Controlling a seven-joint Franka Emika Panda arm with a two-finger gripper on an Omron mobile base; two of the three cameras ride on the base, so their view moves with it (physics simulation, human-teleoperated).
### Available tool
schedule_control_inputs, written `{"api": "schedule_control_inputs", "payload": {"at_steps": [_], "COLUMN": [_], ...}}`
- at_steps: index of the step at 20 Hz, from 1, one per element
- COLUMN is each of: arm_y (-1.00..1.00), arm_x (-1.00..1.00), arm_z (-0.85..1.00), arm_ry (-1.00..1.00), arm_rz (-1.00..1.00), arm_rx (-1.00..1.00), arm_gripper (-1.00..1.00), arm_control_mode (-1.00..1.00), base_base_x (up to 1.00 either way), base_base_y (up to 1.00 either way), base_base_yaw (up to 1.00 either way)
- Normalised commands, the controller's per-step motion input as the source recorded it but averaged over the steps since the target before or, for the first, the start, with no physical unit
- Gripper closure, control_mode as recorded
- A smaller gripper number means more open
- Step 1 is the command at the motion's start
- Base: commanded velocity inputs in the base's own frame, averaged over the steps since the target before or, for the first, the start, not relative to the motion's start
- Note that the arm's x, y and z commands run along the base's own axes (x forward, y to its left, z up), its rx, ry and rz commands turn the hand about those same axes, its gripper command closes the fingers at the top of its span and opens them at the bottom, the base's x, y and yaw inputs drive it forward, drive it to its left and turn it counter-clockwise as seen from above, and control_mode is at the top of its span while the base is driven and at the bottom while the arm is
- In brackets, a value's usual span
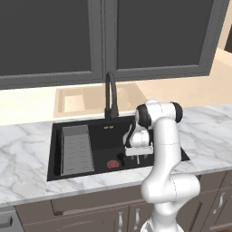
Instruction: Pick up the dish brush and dish brush from the sink, and place them back in the cabinet, and close the cabinet doors.
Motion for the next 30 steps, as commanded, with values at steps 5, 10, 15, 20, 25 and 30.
{"api": "schedule_control_inputs", "payload": {"at_steps": [5,10,15,20,25,30], "arm_y": [0.0,0.0,0.0,0.0,0.0,0.0], "arm_x": [0.0,0.0,0.0,0.0,0.0,0.0], "arm_z": [0.0,-0.19,-0.27,-0.2,-0.04,0.0], "arm_ry": [0.0,0.0,0.0,0.0,0.0,0.0], "arm_rz": [0.0,0.0,0.0,0.0,0.0,0.0], "arm_rx": [0.0,0.0,0.0,0.0,0.0,0.0], "arm_gripper": [-1.0,-1.0,-1.0,-1.0,1.0,1.0], "arm_control_mode": [-1.0,-1.0,-1.0,-1.0,-1.0,-1.0], "base_base_x": [0.0,0.0,0.0,0.0,0.0,0.0], "base_base_y": [0.0,0.0,0.0,0.0,0.0,0.0], "base_base_yaw": [0.0,0.0,0.0,0.0,0.0,0.0]}}
